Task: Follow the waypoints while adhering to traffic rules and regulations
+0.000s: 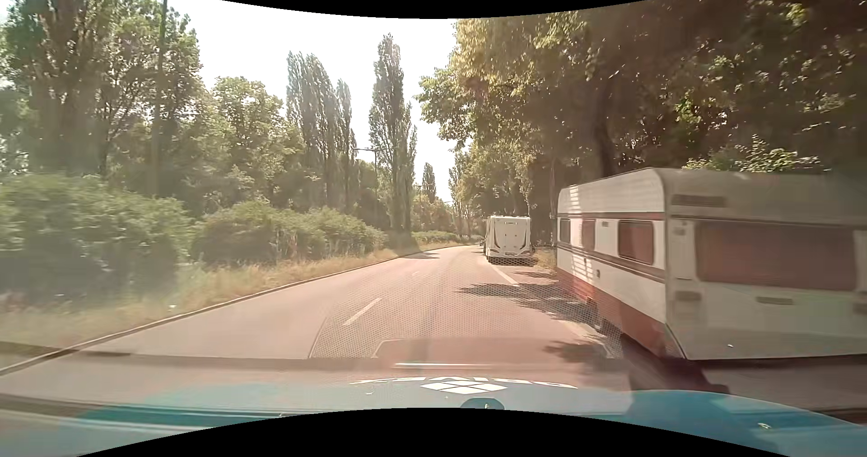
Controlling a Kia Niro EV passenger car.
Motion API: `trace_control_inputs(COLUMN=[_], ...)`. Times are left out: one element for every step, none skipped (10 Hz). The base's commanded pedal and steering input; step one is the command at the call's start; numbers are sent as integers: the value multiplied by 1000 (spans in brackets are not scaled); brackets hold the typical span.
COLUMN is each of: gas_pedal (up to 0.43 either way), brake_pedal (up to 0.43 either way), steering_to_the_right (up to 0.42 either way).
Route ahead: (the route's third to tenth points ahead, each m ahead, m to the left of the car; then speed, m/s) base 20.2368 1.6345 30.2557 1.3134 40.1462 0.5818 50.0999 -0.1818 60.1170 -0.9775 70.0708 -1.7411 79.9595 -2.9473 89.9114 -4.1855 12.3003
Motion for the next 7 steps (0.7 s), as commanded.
trace_control_inputs(gas_pedal=[169, 169, 157, 157, 157, 157, 157], brake_pedal=[0, 0, 0, 0, 0, 0, 0], steering_to_the_right=[8, 8, 8, 8, 8, 7, 7])
